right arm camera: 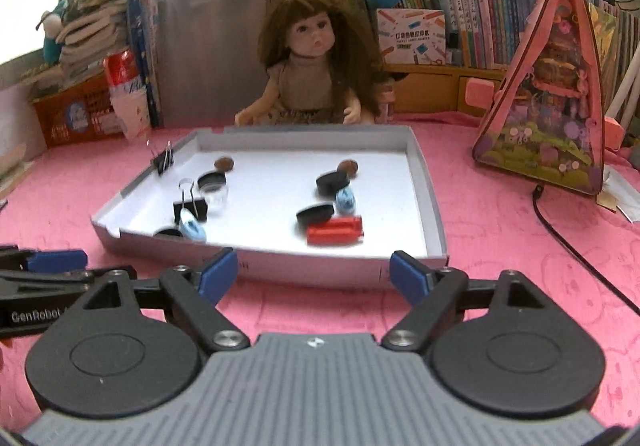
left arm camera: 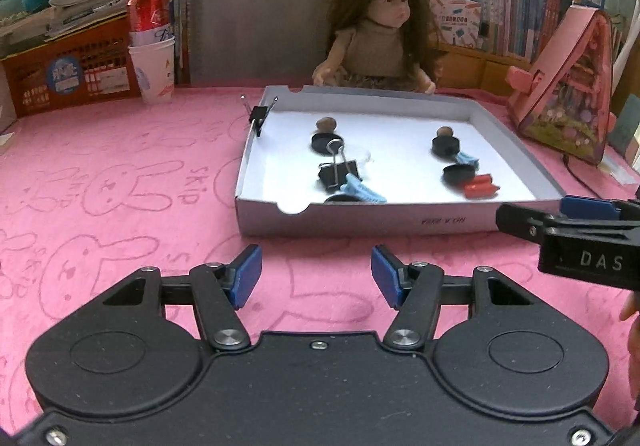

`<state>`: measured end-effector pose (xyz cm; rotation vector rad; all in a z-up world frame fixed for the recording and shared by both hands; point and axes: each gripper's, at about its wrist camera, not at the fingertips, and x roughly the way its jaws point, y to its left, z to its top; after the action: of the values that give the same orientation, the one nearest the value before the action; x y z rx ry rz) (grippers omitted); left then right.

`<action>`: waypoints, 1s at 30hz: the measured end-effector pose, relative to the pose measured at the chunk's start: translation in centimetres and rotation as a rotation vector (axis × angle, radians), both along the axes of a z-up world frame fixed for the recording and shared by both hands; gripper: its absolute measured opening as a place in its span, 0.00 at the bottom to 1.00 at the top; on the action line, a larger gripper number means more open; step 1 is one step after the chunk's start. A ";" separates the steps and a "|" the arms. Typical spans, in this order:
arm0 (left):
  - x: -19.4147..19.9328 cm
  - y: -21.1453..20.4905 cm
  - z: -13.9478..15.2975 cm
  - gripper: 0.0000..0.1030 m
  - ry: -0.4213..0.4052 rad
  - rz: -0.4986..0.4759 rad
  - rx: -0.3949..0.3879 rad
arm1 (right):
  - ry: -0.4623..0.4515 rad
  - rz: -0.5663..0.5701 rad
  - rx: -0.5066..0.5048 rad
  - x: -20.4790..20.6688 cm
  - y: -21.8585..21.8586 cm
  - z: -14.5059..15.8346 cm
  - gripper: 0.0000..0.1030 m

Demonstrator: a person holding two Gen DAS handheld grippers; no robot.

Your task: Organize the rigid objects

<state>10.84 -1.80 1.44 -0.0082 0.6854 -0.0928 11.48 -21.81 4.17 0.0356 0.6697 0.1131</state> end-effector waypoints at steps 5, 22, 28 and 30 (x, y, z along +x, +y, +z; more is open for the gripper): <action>-0.3 0.2 -1.2 0.57 0.004 0.007 0.012 | 0.019 0.001 -0.035 -0.6 0.6 -1.3 0.90; -0.3 0.3 -2.1 0.68 -0.022 0.018 0.033 | 0.062 0.011 -0.088 -0.6 1.7 -2.7 0.96; 0.0 0.4 -2.1 0.76 -0.015 0.024 0.031 | 0.094 0.008 -0.096 -0.4 2.0 -3.0 1.00; 0.0 0.4 -2.1 0.77 -0.014 0.022 0.028 | 0.100 0.004 -0.093 -0.3 1.9 -3.1 1.00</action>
<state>10.87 -1.41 -0.69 0.0119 0.6727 -0.0618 11.19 -19.89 1.11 -0.0500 0.7740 0.0844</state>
